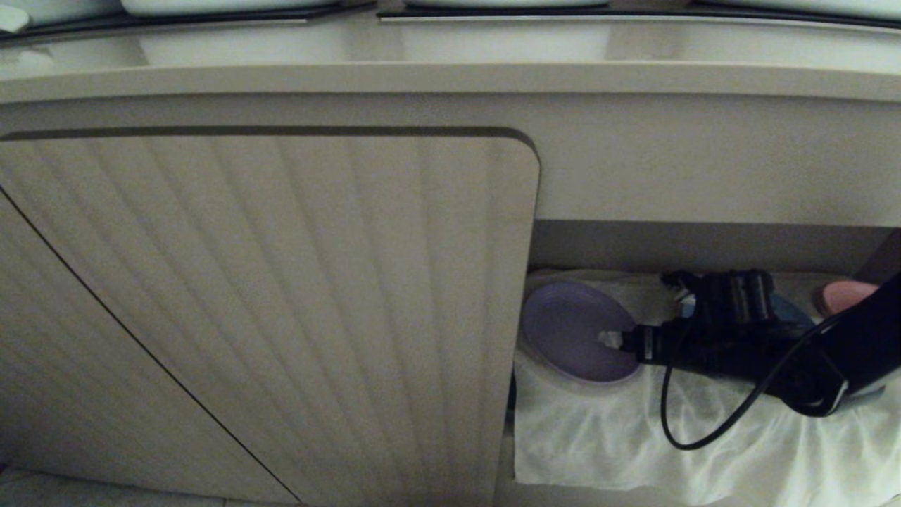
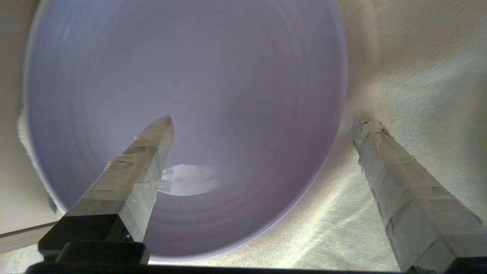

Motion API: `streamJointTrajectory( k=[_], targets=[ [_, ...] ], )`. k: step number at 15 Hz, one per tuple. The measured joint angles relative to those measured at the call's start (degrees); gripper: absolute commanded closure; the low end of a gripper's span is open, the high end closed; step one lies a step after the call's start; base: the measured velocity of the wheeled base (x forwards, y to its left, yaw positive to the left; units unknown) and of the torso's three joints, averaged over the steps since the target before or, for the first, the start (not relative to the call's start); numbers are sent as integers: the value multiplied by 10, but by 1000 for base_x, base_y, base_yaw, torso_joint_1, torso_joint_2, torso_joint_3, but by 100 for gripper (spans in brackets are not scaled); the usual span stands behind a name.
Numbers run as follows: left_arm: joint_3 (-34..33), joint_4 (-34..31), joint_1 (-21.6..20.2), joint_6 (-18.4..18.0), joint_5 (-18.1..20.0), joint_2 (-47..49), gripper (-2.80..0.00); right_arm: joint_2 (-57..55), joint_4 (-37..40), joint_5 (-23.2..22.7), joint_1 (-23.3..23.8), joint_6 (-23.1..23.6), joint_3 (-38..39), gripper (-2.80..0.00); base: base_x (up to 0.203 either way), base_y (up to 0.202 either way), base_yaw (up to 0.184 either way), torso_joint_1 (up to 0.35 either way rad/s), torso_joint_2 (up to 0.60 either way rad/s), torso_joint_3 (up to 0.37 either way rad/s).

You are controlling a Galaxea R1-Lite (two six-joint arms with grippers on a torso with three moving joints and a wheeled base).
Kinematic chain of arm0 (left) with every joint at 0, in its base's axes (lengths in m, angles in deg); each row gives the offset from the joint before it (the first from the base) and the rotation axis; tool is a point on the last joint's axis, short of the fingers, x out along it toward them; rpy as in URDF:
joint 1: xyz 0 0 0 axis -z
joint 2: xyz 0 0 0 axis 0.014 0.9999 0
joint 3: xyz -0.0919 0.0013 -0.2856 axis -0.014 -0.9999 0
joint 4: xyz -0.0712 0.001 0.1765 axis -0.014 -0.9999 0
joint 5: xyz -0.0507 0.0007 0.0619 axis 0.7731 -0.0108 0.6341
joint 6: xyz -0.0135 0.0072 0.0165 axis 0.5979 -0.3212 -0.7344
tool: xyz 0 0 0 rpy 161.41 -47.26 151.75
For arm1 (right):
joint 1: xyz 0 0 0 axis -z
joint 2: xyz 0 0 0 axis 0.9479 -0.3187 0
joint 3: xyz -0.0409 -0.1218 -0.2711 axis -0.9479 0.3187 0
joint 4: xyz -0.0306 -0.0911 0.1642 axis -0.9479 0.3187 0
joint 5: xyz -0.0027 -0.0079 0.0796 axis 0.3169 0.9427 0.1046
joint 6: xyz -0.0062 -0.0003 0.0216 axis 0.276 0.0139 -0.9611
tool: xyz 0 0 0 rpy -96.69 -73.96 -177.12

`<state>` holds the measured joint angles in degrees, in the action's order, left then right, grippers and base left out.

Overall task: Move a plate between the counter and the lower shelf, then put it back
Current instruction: Pick up the plate in the cupboard

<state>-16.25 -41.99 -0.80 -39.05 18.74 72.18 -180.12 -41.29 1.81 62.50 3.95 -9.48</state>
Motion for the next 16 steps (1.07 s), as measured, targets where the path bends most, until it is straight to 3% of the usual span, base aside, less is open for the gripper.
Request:
streamJointTrajectory(
  k=[16],
  targets=[
    [0,0,0,0,0,0,0,11,19,0,-12,-1,-1,-280,0,0,0,0,0,0]
  ],
)
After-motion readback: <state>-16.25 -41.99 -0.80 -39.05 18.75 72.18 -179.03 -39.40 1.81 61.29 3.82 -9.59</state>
